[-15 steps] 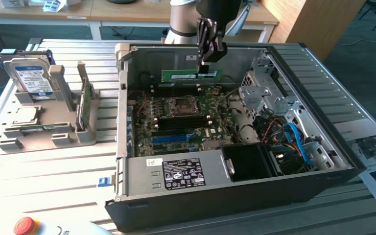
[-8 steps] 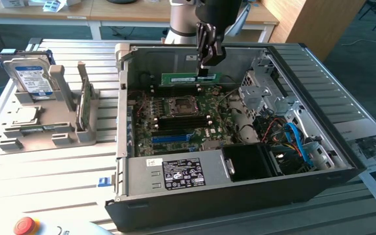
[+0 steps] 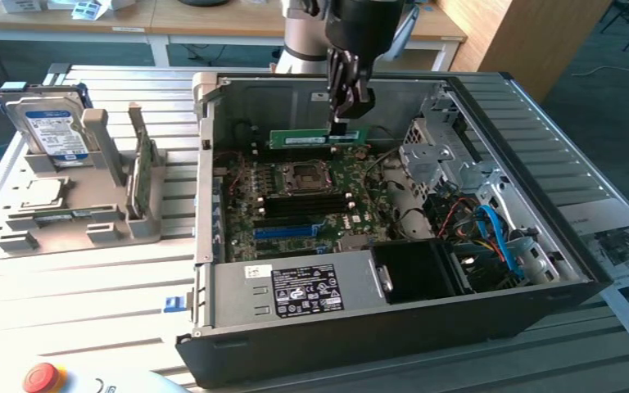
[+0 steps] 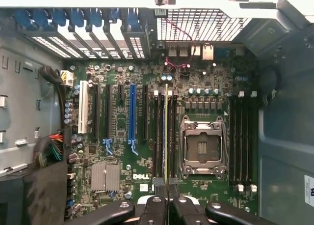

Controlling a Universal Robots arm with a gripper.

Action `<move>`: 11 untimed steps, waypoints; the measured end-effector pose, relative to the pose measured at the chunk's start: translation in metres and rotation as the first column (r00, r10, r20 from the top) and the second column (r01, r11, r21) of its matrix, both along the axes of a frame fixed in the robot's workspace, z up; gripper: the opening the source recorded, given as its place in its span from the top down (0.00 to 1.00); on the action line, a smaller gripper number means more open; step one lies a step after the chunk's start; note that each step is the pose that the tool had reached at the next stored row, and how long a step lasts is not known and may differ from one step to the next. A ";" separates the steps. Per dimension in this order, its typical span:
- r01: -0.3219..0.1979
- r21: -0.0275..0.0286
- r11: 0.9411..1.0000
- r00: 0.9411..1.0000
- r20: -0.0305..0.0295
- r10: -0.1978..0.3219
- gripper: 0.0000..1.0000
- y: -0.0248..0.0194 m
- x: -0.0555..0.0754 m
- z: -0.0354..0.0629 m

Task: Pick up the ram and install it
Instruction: 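Insert the ram into the slot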

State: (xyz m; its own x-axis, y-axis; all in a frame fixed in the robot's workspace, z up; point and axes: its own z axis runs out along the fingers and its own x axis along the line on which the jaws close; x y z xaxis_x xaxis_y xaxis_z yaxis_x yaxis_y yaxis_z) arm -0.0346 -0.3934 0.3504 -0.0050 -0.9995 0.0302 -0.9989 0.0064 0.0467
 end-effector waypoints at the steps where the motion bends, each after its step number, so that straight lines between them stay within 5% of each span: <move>1: 0.001 0.000 1.000 1.000 0.000 -0.001 0.88 0.0000 0.000 -0.0014; 11: 0.008 0.000 1.000 1.000 0.000 -0.008 0.88 0.0000 0.000 -0.0143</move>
